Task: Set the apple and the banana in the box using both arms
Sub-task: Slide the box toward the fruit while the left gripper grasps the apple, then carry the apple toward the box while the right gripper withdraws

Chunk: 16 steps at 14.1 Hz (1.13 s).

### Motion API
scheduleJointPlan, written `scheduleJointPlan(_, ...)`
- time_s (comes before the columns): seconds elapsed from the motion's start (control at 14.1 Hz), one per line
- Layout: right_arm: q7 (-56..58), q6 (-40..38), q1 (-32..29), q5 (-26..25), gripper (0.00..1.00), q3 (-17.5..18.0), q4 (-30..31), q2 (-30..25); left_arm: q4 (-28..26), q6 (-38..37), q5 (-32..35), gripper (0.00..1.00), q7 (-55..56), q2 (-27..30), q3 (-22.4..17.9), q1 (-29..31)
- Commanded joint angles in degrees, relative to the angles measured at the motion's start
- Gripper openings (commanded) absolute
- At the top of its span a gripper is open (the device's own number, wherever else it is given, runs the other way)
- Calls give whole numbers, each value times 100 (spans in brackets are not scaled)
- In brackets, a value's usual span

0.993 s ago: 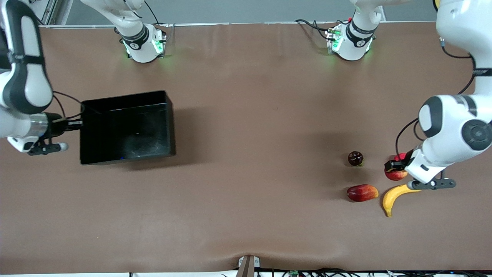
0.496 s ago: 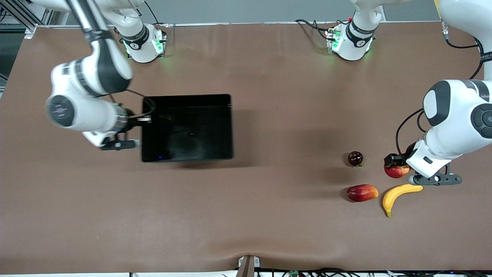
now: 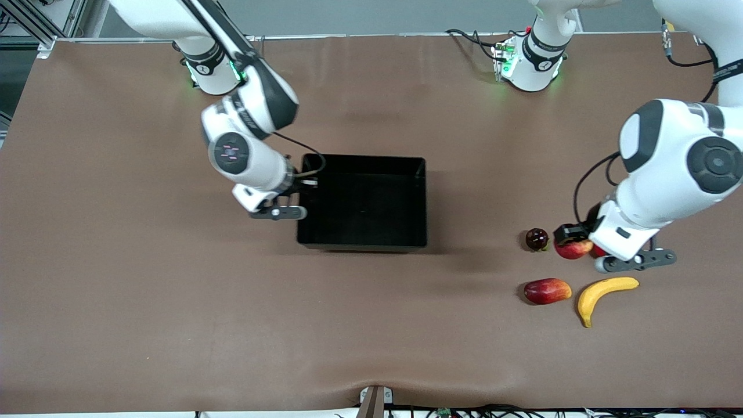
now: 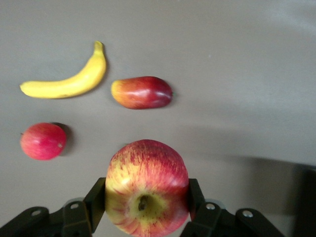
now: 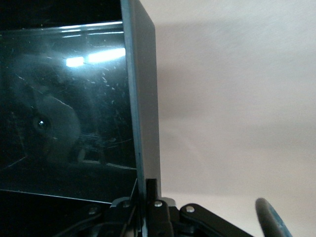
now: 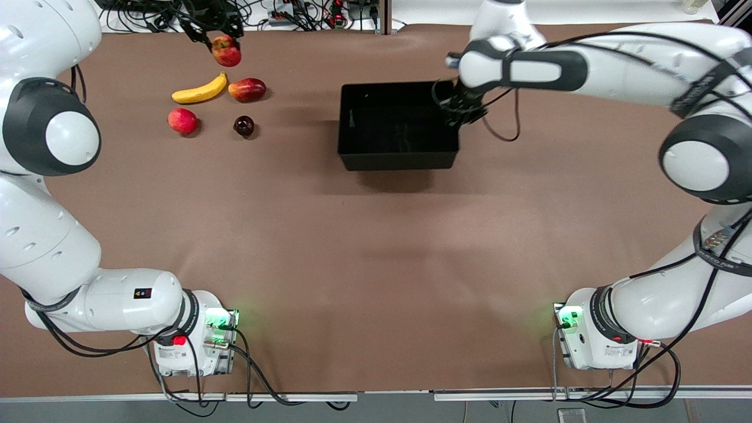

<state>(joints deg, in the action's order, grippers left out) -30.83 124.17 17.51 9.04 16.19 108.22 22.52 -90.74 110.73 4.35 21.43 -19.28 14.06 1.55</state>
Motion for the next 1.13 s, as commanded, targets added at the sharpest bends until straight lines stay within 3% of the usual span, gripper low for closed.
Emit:
scheduleJointPlan(0.0, -624, 493, 278, 115, 0, 34, -100, 340, 91, -122, 22, 0, 422, 47, 219, 38)
scheduleJointPlan(0.07, -695, 686, 357, 115, 0, 34, -109, 463, 109, -122, 22, 0, 510, 39, 272, 29)
scheduleJointPlan(0.14, -722, 818, 367, 115, 10, 34, -109, 560, 109, -122, 22, 0, 598, 39, 307, 20)
scheduleJointPlan(0.28, -845, 794, 376, 72, 100, 34, -143, 552, 118, -122, 40, 0, 669, 12, 334, 3)
scheduleJointPlan(0.43, -837, 357, 297, 71, 100, 25, -318, 273, 109, -122, 31, 0, 678, -14, 386, -6)
scheduleJointPlan(0.71, -845, -2708, -404, -226, 100, -10, -1863, -36, 109, -122, 40, 0, 749, -32, 615, -6)
scheduleJointPlan(1.06, -679, -4186, -1556, -263, 100, -1, -2620, -415, 109, -122, 40, 0, 958, -101, 1001, -154)
